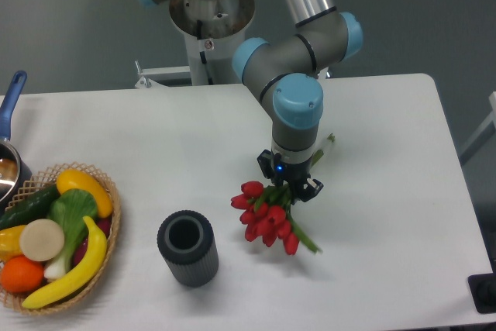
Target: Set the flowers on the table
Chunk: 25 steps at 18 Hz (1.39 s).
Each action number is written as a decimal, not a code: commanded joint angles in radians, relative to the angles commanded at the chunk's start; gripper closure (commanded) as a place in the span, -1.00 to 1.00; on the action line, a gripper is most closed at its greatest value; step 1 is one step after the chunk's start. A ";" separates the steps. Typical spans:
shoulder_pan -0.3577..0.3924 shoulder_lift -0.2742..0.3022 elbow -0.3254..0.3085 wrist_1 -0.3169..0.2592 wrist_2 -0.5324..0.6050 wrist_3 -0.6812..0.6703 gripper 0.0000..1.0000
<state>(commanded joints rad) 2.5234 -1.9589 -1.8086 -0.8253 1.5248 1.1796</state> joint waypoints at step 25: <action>0.267 0.319 0.180 -0.372 -0.273 0.424 -1.00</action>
<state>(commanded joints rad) 2.7901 -1.6399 -1.6291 -1.1977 1.2517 1.6039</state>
